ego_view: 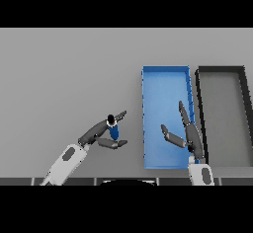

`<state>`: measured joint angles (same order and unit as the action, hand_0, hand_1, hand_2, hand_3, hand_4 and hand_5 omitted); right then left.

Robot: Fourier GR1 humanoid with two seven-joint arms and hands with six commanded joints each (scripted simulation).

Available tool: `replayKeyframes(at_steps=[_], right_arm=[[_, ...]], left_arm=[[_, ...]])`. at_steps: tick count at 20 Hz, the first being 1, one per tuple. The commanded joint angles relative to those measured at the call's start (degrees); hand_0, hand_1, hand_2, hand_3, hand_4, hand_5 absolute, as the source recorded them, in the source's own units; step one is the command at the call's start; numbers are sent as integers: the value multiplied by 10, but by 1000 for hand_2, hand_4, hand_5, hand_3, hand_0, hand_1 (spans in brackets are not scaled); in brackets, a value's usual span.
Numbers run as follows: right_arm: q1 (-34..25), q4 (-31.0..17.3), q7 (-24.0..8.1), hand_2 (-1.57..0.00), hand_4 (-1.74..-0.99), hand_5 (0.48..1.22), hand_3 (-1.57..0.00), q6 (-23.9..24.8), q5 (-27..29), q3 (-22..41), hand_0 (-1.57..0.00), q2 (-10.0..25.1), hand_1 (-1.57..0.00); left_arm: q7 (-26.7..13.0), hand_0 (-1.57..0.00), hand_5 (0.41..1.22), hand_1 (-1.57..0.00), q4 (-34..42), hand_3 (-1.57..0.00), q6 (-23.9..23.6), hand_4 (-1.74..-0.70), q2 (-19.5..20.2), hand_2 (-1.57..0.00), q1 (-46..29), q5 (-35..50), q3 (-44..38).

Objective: Pick up the blue pipe and place it into the blue bin.

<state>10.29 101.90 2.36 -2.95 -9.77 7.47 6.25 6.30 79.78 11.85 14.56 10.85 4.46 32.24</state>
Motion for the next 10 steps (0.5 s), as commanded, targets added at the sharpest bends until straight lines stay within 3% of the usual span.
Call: replayKeyframes(at_steps=[1,2,4,5,7,10], right_arm=[[-6,0,0,1,-1204,605,1,2,-3,1,1,0,1],[-3,-1,-2,1,-1196,603,1,6,-11,2,1,0,1],[-2,-1,-3,1,-1198,605,1,2,-3,0,1,1,1],[-4,-2,-5,1,-1199,605,1,1,-1,0,1,-1,1],[-3,-2,-3,1,-1198,604,1,0,1,0,1,-2,1],[-2,-5,-1,1,-1198,604,1,-1,2,-3,1,1,1]], left_arm=[[4,1,558,-2,-7,-6,-2,-1240,-8,-39,4,5,-4],[9,1,585,-40,-7,-43,-2,-1267,-12,-110,1,13,-8],[3,-100,651,-265,-8,-215,-14,-1317,-24,-357,4,14,-10],[0,-289,765,-458,-12,-486,-10,-1342,-35,-539,0,27,-12],[-3,-717,929,-856,-17,-877,-13,-1477,-40,-901,-4,22,-7],[10,-1134,1072,-1205,-19,-1174,-4,-1600,-39,-1228,3,10,4]])
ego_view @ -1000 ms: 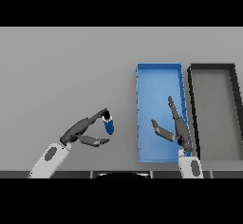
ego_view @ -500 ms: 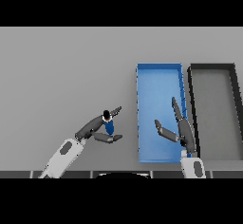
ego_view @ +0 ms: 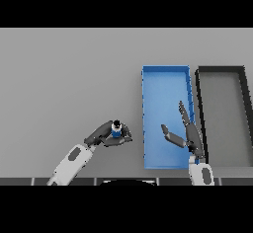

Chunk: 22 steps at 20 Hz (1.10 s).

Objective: Pick up the blue pipe and place it into the blue bin.

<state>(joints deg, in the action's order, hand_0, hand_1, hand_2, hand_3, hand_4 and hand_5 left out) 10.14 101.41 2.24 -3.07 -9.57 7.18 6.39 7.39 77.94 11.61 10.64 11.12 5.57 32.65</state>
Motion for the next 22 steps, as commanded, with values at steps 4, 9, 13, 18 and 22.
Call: replayKeyframes(at_steps=[4,9,13,18,22], right_arm=[[-3,-8,9,1,-1192,602,1,1,-2,1,1,-2,1],[-11,-10,5,1,-1183,606,1,6,-11,-1,1,3,1],[-1,-5,11,1,-1157,600,1,8,-11,0,1,1,1],[9,4,37,1,-1133,606,1,4,-8,-3,1,7,1],[-16,-18,9,1,-1161,605,1,-17,9,-7,1,14,1]], left_arm=[[26,-1392,1160,-1421,10,-1351,-23,-1680,-6,-1430,-10,-15,6],[31,-1512,1201,-1522,73,-1446,-40,-1721,-18,-1525,2,1,0],[3,-1547,1213,-1551,124,-1476,-37,-1733,-24,-1552,10,6,13],[-47,-1563,1218,-1564,142,-1495,-39,-1738,-22,-1565,20,-2,18],[-62,-1568,1219,-1568,153,-1496,-36,-1740,-19,-1568,20,-3,19]])
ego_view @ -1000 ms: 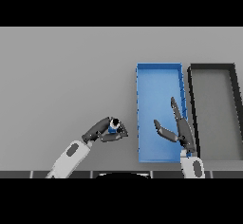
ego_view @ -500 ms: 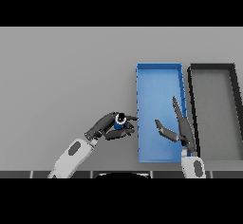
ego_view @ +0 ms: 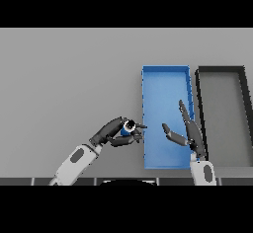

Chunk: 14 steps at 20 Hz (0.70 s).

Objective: Pick up the blue pipe and place it into the blue bin.

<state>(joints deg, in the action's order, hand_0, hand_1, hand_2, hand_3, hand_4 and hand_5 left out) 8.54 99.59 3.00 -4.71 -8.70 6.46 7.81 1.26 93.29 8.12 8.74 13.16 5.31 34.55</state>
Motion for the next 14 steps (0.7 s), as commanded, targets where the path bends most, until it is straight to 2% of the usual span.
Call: replayKeyframes(at_steps=[1,3,4,5,6,7,10,12,13,14], right_arm=[[-9,-10,-4,1,-1178,605,1,-8,8,-2,1,2,1],[-28,-20,-9,1,-1176,605,1,-22,25,-6,1,4,1],[-32,-24,4,1,-1186,615,1,-41,48,-12,1,7,1],[-39,-21,14,1,-1196,622,1,-62,77,-17,1,10,1],[-41,-8,19,1,-1195,608,1,-99,128,-20,1,12,1],[-49,2,14,1,-1212,589,1,-136,174,-29,1,33,1],[-85,47,-45,1,-1282,537,1,-205,266,-23,1,84,1],[-111,84,-93,1,-1314,500,1,-230,312,-9,1,113,1],[-132,96,-113,1,-1319,501,1,-232,326,1,1,119,1],[-146,101,-133,1,-1314,500,1,-242,332,15,1,123,1]], left_arm=[[-4,-1568,1219,-1569,5,-1495,1,-1740,3,-1569,-2,-1,0],[-5,-1569,1219,-1570,-2,-1495,2,-1740,-1,-1570,-9,-8,8],[-3,-1570,1220,-1570,-4,-1495,-2,-1741,-3,-1570,-4,-9,2],[-7,-1570,1220,-1570,-2,-1495,-2,-1741,-4,-1570,0,-10,1],[-5,-1570,1220,-1570,0,-1496,-2,-1741,-1,-1570,-3,-10,0],[-3,-1570,1220,-1570,-8,-1497,-1,-1741,-6,-1570,-2,-12,0],[-4,-1571,1221,-1571,-10,-1494,4,-1741,-8,-1571,-1,-13,1],[1,-1571,1221,-1571,-13,-1491,8,-1741,-7,-1571,4,-13,-4],[12,-1571,1221,-1571,-15,-1489,12,-1741,-4,-1571,2,-14,-4],[6,-1571,1221,-1571,-14,-1488,11,-1741,-6,-1571,7,-13,-6]])
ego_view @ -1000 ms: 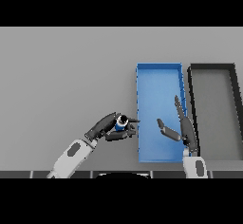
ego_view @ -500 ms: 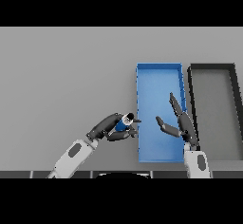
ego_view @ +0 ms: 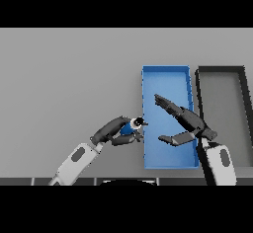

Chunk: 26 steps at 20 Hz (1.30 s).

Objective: Pick up the blue pipe and place it into the blue bin.

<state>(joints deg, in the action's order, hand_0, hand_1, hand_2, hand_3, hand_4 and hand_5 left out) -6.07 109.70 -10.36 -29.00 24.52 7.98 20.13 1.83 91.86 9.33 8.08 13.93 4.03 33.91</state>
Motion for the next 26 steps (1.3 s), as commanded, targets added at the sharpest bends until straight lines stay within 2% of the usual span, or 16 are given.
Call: replayKeyframes(at_steps=[1,2,5,7,10,12,17,18,19,20,21,22,23,24,25,26], right_arm=[[-8,5,-12,1,-1306,502,1,-8,13,4,1,8,1],[-29,5,-29,1,-1309,503,1,-13,20,15,1,9,1],[-67,3,-33,1,-1306,521,1,-38,-14,53,1,-5,1],[-94,-8,-44,1,-1276,527,1,-51,-8,65,1,-9,1],[-123,-17,-63,1,-1232,531,1,-56,-20,96,1,-35,1],[-147,-23,-77,1,-1227,532,1,-54,-22,108,1,-49,1],[-203,-68,-85,-29,-1222,506,-2,-65,-20,121,1,-84,-12],[-221,-87,-94,-102,-1245,506,-46,-65,-24,124,-53,-94,-84],[-221,-82,-97,-237,-1294,509,-161,-72,-17,132,-181,-98,-225],[-232,-88,-105,-379,-1335,507,-296,-75,-14,131,-345,-98,-375],[-239,-99,-106,-531,-1362,508,-440,-81,-23,136,-527,-105,-534],[-245,-102,-101,-739,-1430,522,-635,-87,-26,138,-718,-111,-699],[-249,-106,-104,-905,-1486,550,-768,-87,-17,143,-888,-119,-873],[-247,-111,-110,-1038,-1530,606,-868,-90,4,145,-1025,-121,-1013],[-247,-110,-118,-1145,-1562,666,-957,-94,27,145,-1134,-117,-1124],[-243,-113,-122,-1230,-1526,728,-1080,-96,43,147,-1221,-115,-1214]], left_arm=[[3,-1571,1221,-1571,4,-1487,-3,-1741,2,-1571,-2,-1,-2],[0,-1571,1221,-1571,4,-1486,-1,-1741,1,-1571,-3,-6,2],[-5,-1571,1221,-1571,10,-1484,2,-1741,-1,-1571,-7,-8,7],[-1,-1571,1221,-1571,7,-1486,9,-1741,3,-1571,-5,-2,0],[12,-1571,1221,-1571,10,-1516,20,-1741,0,-1571,-9,5,2],[7,-1571,1221,-1571,-3,-1532,29,-1741,1,-1571,-6,7,-1],[1,-1571,1221,-1571,5,-1535,29,-1737,3,-1571,-5,1,-2],[0,-1571,1221,-1571,5,-1484,37,-1736,5,-1571,-10,9,-3],[12,-1394,1221,-1326,-1,-1288,30,-1737,11,-1320,-4,-15,0],[-29,-1182,1221,-1078,-3,-1030,31,-1682,22,-1063,11,-31,6],[-59,-991,1221,-878,0,-824,44,-1552,33,-850,16,-36,14],[-74,-818,1221,-706,2,-659,44,-1480,29,-680,14,-45,18],[-52,-776,1221,-706,4,-583,38,-1533,20,-686,10,-49,11],[-40,-935,1221,-879,-3,-781,28,-1574,15,-863,11,-58,5],[-40,-1063,1221,-1017,0,-939,28,-1607,8,-969,6,-46,-1],[-33,-1164,1221,-1128,3,-1065,25,-1634,2,-1051,-1,-41,-1]])
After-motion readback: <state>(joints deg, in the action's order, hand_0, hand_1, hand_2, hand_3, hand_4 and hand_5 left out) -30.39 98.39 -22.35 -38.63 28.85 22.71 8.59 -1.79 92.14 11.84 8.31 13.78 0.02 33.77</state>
